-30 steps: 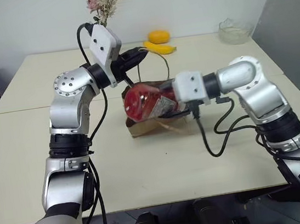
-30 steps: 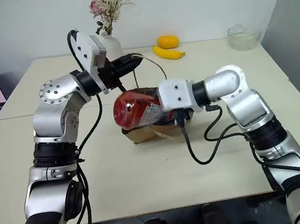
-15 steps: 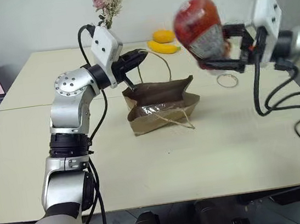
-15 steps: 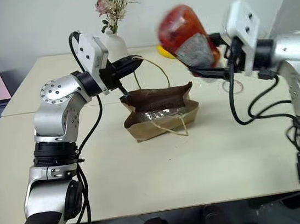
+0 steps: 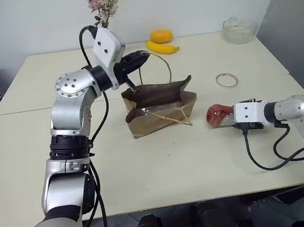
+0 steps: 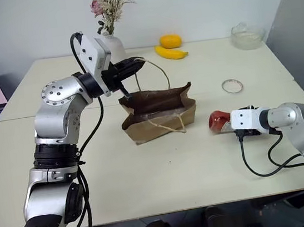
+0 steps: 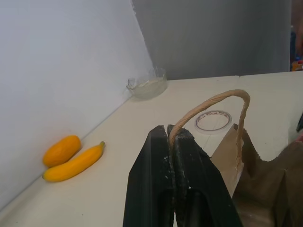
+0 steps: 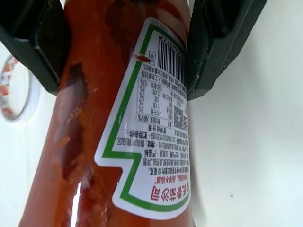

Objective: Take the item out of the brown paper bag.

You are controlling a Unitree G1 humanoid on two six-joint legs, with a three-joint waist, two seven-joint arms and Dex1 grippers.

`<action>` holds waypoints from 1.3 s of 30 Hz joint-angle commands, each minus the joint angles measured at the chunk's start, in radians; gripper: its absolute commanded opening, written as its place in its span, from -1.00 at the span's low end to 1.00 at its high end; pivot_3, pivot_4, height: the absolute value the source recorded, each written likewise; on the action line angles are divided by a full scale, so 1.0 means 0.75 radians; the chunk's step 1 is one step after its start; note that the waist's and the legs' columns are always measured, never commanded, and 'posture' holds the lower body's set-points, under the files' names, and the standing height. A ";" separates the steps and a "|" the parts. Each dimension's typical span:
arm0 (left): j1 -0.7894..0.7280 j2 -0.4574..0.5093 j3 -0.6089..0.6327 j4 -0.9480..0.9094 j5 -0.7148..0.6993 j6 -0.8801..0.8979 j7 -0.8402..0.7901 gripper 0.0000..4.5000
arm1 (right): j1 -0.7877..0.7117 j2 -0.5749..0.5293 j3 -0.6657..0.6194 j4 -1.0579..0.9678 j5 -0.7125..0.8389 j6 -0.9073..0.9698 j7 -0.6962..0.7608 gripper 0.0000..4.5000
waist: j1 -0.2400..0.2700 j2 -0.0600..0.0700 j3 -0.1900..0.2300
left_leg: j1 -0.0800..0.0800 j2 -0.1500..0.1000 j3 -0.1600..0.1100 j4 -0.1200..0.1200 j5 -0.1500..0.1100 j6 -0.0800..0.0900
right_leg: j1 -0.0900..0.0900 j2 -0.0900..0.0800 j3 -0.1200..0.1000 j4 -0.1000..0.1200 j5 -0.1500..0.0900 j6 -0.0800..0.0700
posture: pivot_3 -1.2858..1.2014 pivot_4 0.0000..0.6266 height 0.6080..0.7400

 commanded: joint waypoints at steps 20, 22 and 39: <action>-0.143 0.120 0.009 0.299 0.105 -0.111 -0.049 -0.19 | 0.169 0.545 -0.271 -1.002 0.806 0.844 -0.386 1.00 | 0.009 0.000 0.000 | 0.000 -0.002 -0.009 0.001 0.000 0.000 | 0.002 -0.003 -0.002 0.000 0.000 0.001 | 0.03 -0.52 1.00; -0.108 0.163 0.031 0.247 0.077 -0.066 -0.089 0.10 | 0.168 0.559 -0.257 -0.988 0.797 0.830 -0.405 1.00 | 0.009 0.000 0.000 | 0.000 -0.001 -0.009 0.001 0.000 0.000 | 0.002 -0.002 -0.002 0.000 0.000 0.000 | 0.03 -0.52 1.00; 0.813 0.106 0.538 -0.624 -0.057 0.283 0.507 0.50 | 0.402 0.734 -0.339 -0.723 0.636 0.274 -0.573 1.00 | -0.007 0.000 -0.001 | 0.003 0.001 -0.010 -0.001 0.000 0.000 | 0.003 -0.008 0.000 0.000 0.000 0.000 | 0.03 -0.52 1.00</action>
